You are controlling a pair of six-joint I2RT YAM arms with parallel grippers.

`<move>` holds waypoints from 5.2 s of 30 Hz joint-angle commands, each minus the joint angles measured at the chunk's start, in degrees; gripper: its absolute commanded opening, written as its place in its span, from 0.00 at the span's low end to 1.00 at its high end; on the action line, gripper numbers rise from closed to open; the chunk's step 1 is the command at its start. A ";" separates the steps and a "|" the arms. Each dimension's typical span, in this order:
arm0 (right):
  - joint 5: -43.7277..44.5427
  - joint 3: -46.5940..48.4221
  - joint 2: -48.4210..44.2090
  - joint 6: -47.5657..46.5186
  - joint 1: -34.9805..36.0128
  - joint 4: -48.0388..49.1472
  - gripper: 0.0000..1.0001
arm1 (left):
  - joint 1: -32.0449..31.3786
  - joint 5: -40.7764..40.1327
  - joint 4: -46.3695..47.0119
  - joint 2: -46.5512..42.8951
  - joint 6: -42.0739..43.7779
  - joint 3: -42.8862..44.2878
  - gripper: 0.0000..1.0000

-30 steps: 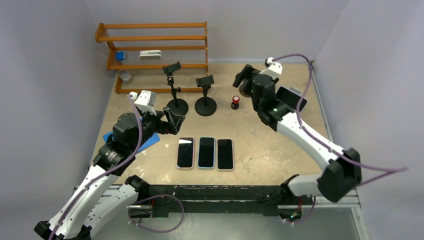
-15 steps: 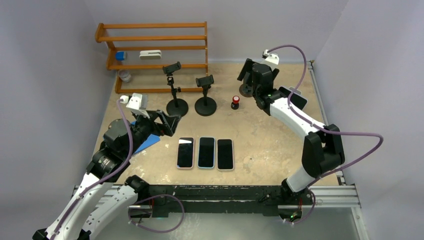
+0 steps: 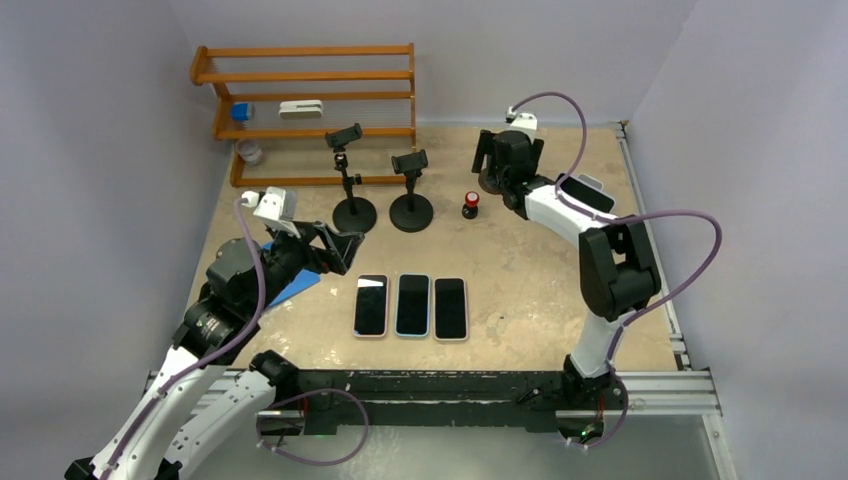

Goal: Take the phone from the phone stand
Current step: Pick up the phone stand at the center of the board, then place the phone stand at the center of the board.

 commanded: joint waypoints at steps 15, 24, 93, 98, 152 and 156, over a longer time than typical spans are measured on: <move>-0.11 9.19 7.51 -6.05 -2.73 2.68 0.99 | -0.28 1.41 2.87 -0.51 -0.14 1.29 0.93; -0.74 12.59 10.69 -6.26 -2.82 1.31 0.99 | -0.31 1.41 2.88 0.06 0.03 1.26 0.93; -0.87 19.96 9.35 -4.82 8.85 -1.41 0.45 | -0.31 1.06 2.88 -0.48 0.30 1.28 0.93; -0.76 19.73 10.02 -4.14 9.32 -2.28 0.44 | -0.27 0.90 2.86 -0.64 0.30 1.32 0.93; -0.75 11.76 -3.08 4.47 8.67 -1.12 0.99 | -0.39 1.41 2.97 -0.32 0.31 1.25 0.94; -0.62 7.01 -11.18 5.46 8.72 4.53 0.99 | -0.35 1.41 3.12 -0.52 0.15 1.36 0.95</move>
